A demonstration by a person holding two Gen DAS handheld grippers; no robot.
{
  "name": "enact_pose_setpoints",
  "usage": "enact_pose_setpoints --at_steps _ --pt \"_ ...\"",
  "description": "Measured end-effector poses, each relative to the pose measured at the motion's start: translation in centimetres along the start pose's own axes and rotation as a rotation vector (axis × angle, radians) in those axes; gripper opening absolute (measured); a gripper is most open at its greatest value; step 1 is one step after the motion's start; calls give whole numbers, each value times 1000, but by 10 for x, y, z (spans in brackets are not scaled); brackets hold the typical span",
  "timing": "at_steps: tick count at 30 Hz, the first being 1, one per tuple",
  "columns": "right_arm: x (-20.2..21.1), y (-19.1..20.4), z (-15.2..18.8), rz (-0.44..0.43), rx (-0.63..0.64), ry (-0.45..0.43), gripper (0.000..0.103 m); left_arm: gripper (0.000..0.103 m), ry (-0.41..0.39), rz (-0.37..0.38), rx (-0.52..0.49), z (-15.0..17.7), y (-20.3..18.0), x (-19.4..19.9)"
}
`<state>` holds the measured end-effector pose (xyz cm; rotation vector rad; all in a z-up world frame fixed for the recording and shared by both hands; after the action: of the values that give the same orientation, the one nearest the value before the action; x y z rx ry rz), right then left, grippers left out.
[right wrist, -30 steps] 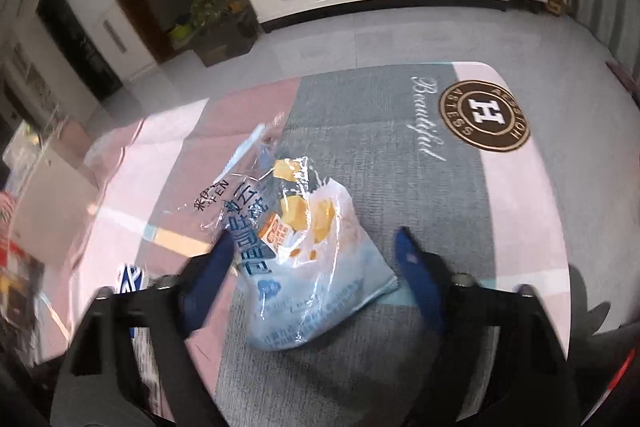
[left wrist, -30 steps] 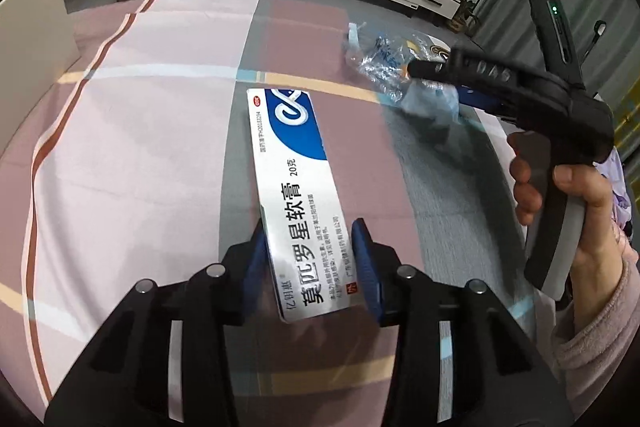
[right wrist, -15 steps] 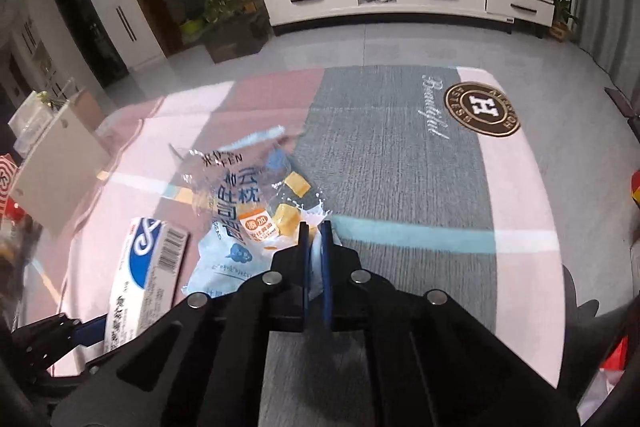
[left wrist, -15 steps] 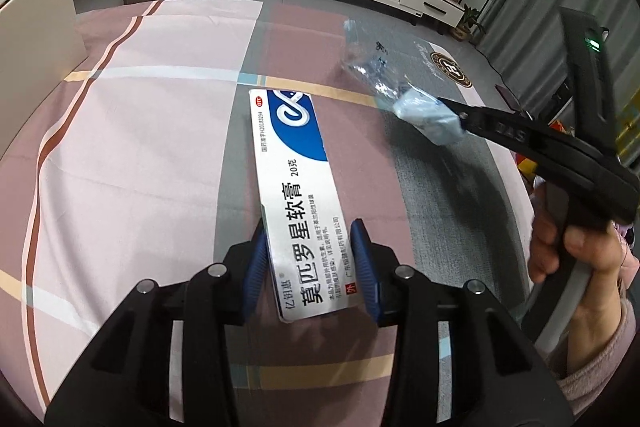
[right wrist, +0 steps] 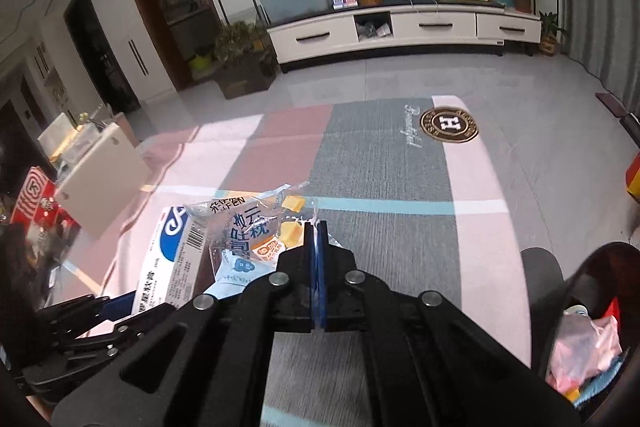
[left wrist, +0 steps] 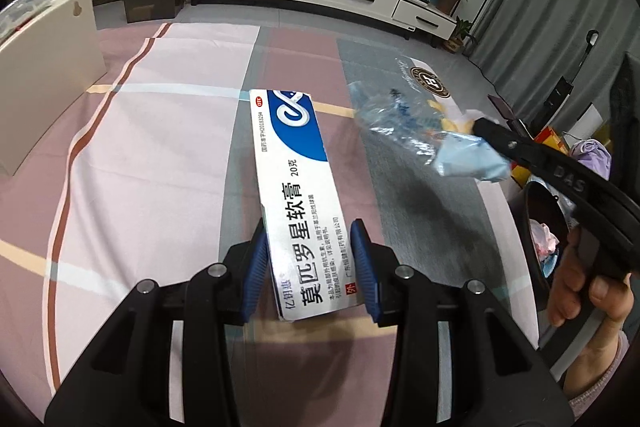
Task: Collect trash
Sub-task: 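Carry the medicine box and clear snack bag over the black bin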
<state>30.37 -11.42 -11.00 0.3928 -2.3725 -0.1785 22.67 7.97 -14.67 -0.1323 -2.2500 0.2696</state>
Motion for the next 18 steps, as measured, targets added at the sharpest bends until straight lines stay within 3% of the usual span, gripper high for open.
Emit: enact_pose_setpoints --at_steps 18 --pt "102 12 33 -47 -22 -72 2 42 -44 22 -46 39 -24 67"
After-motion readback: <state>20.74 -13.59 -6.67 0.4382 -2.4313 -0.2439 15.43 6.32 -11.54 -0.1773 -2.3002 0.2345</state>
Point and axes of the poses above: each gripper's, at about its wrist camera, not at the fingertips, and x roughly against the way its jaws point, y to its left, z to its underside, the point moved 5 cm from there along -x, roughly the way its jaws point, and after that the axes turned 4 degrees about -y, right-handed, at the moved point
